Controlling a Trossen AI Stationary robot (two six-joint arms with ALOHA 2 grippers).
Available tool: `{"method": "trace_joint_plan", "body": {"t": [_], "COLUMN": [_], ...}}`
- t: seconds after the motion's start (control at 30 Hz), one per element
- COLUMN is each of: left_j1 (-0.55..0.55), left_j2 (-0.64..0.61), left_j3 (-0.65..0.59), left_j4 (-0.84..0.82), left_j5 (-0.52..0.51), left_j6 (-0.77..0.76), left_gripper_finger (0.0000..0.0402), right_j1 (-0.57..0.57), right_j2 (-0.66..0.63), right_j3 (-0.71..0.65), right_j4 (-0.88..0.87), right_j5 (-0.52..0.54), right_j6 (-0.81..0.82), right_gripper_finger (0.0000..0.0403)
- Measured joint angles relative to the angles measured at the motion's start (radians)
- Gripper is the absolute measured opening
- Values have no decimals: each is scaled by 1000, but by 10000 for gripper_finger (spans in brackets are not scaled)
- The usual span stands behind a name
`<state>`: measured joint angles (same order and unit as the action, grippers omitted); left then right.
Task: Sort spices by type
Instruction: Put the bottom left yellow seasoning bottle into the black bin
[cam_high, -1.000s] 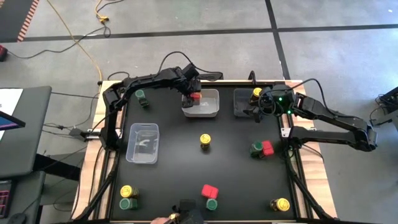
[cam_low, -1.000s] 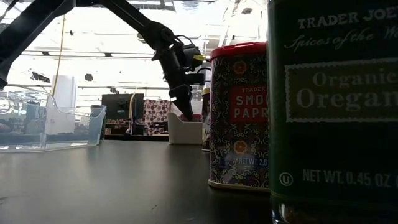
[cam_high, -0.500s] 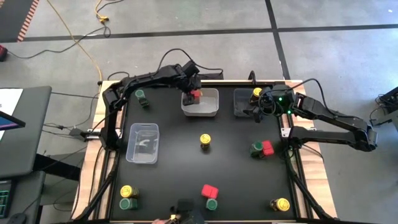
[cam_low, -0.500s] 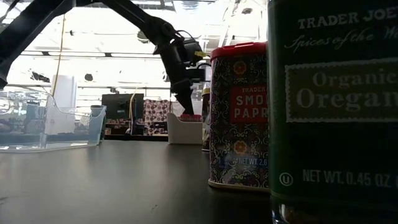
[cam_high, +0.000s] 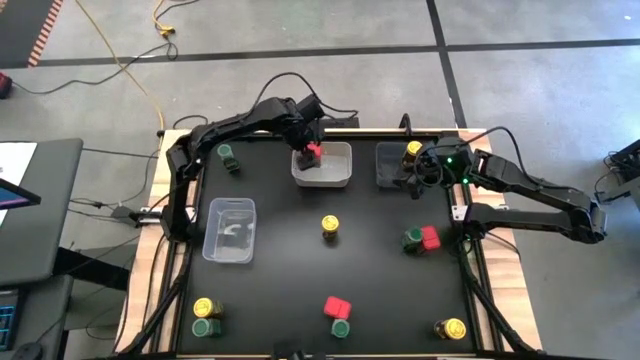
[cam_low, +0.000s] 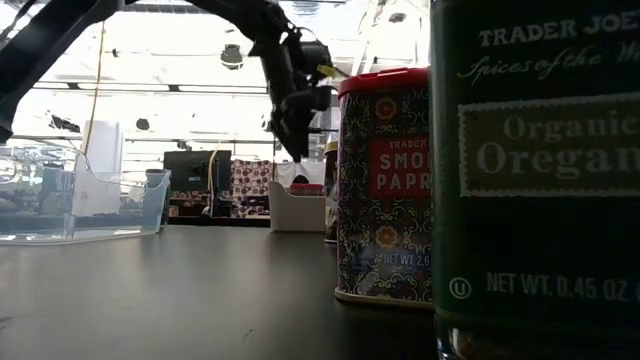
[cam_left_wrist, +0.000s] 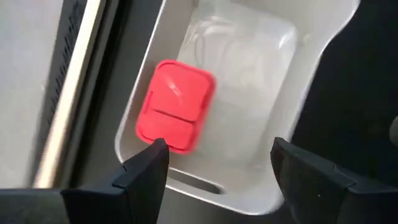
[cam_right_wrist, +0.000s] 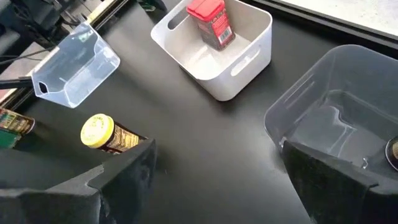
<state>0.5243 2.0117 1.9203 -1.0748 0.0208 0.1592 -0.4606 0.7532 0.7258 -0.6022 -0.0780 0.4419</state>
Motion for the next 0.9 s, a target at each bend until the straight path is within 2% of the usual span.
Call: {"method": "trace_joint_plan", "body": {"t": [0.1,0.2,0.47,0.53,0.77,0.9], "left_j1": [-17,-41,-191,-245,-499,-622], "left_j2": [0,-7,-92,-114,-168,-175], "left_j3": [46,89,94,94,93,93], "left_j4": [-65,-149,-249,-277,-362,-429], "left_j5": [0,0,-4,-48,-316,-366], "left_j6": [-131,-191,-312,-390,-700,-912], "left_gripper_finger": [269,269,269,269,269,269], "right_j1": [0,0,0,0,3,3], "right_j2": [0,0,0,0,-13,-41], "right_j3": [0,0,0,0,0,0], "right_j4": [0,0,-20,-20,-20,-19], "right_j5": [0,0,0,0,-4,-4], "right_j6": [-4,-5,-40,-40,-71,-86], "right_gripper_finger": [374,374,374,374,374,374]}}
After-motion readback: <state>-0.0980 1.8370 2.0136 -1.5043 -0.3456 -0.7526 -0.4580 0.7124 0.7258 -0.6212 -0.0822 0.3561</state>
